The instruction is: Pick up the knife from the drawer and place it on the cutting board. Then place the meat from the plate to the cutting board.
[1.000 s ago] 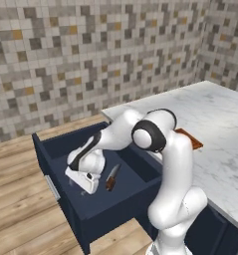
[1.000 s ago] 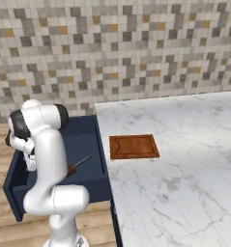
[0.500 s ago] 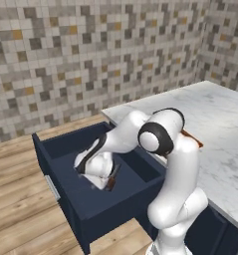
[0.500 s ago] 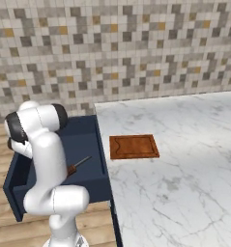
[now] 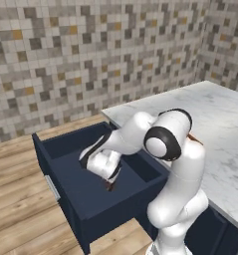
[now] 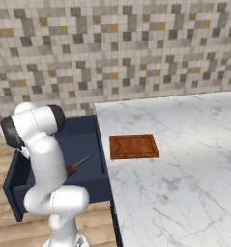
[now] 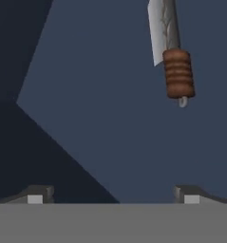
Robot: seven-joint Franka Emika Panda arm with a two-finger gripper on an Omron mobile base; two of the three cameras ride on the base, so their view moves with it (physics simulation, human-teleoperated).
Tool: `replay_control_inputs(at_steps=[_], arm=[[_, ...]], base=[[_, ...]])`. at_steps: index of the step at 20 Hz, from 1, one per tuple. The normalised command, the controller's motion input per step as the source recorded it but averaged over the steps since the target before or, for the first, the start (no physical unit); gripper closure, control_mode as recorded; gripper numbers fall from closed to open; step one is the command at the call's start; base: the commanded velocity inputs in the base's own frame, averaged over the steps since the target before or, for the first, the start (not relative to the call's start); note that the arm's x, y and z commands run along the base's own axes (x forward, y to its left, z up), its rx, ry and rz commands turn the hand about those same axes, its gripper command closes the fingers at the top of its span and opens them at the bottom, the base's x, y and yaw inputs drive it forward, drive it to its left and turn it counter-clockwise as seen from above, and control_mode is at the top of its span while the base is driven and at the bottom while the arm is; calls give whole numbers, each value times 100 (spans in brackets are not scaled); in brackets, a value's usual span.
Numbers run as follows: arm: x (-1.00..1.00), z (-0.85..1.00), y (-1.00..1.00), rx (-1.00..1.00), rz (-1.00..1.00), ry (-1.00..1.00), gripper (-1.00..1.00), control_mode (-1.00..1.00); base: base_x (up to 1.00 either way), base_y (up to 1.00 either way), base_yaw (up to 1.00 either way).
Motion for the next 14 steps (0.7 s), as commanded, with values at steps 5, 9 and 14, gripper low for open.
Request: replay_control_inputs(at_steps=[5, 9, 14], arm=[[-11, 24, -50, -4, 0, -26, -100, -100], [-37, 28, -45, -4, 0, -25, -100, -100], [-50, 33, -39, -4, 0, -21, -100, -100]], base=[[0, 0, 0], [0, 0, 0], [0, 0, 0]])
